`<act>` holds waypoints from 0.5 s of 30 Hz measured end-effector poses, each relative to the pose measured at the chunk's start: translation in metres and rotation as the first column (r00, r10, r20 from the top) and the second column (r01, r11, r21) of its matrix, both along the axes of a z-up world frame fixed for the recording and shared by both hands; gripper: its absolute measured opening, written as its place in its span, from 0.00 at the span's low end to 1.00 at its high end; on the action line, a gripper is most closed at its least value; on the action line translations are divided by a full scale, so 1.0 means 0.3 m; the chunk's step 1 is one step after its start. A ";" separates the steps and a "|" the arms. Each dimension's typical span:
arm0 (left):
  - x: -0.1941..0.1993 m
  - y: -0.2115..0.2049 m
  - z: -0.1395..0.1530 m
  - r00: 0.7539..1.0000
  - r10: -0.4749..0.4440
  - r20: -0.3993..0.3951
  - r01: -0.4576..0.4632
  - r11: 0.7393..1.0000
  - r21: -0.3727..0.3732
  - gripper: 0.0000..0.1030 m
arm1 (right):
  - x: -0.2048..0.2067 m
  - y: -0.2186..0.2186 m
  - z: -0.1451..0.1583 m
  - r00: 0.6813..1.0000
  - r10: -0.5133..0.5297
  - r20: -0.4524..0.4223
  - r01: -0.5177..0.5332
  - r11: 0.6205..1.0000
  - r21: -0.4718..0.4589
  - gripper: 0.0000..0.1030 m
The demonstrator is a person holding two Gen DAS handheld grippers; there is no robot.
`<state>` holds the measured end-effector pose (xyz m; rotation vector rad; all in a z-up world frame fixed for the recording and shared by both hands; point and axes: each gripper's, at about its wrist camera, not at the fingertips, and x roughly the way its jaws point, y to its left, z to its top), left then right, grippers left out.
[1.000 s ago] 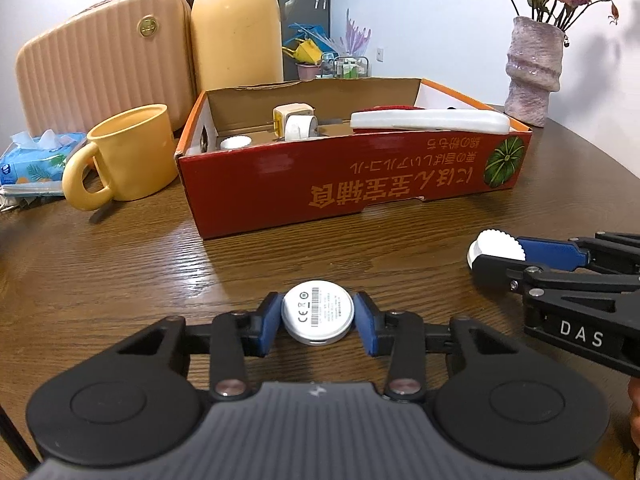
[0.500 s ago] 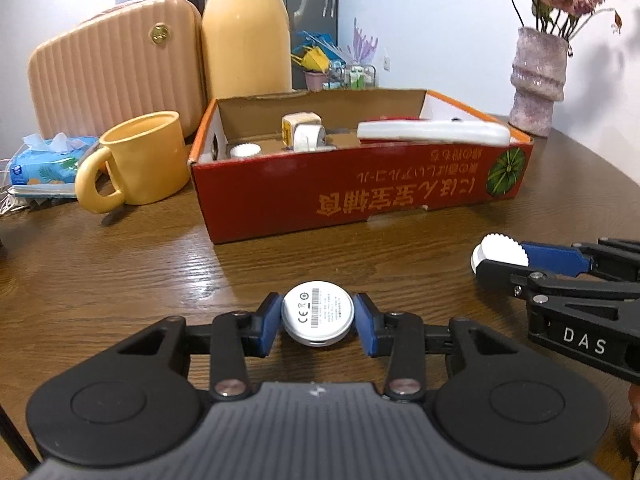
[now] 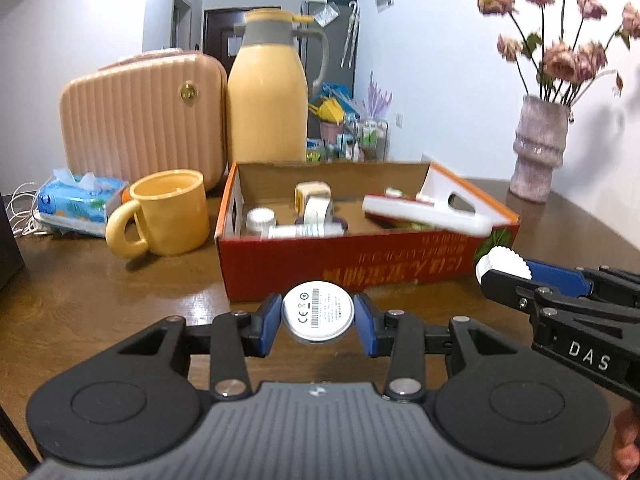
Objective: Organize rigid objects
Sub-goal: 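Carry the white lid and white cap over the cardboard box with both tools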
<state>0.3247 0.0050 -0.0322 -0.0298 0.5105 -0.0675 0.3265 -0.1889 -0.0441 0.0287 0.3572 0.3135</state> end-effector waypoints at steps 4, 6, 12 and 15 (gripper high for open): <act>0.000 -0.005 0.045 0.999 0.014 0.039 -0.014 1.000 -0.007 0.39 | 0.005 -0.017 0.027 1.000 -0.004 0.029 0.004 1.000 0.003 0.37; 0.004 -0.008 0.068 0.998 0.019 0.060 -0.018 1.000 -0.010 0.39 | 0.012 -0.024 0.042 0.999 -0.011 0.044 0.011 1.000 0.001 0.37; 0.042 -0.024 0.122 0.994 0.035 0.103 -0.033 0.999 -0.016 0.39 | 0.046 -0.052 0.081 0.997 -0.036 0.074 0.035 0.999 0.015 0.37; 0.069 -0.023 0.134 0.993 0.045 0.110 -0.043 0.999 -0.028 0.39 | 0.073 -0.065 0.092 0.996 -0.047 0.080 0.045 0.999 0.024 0.37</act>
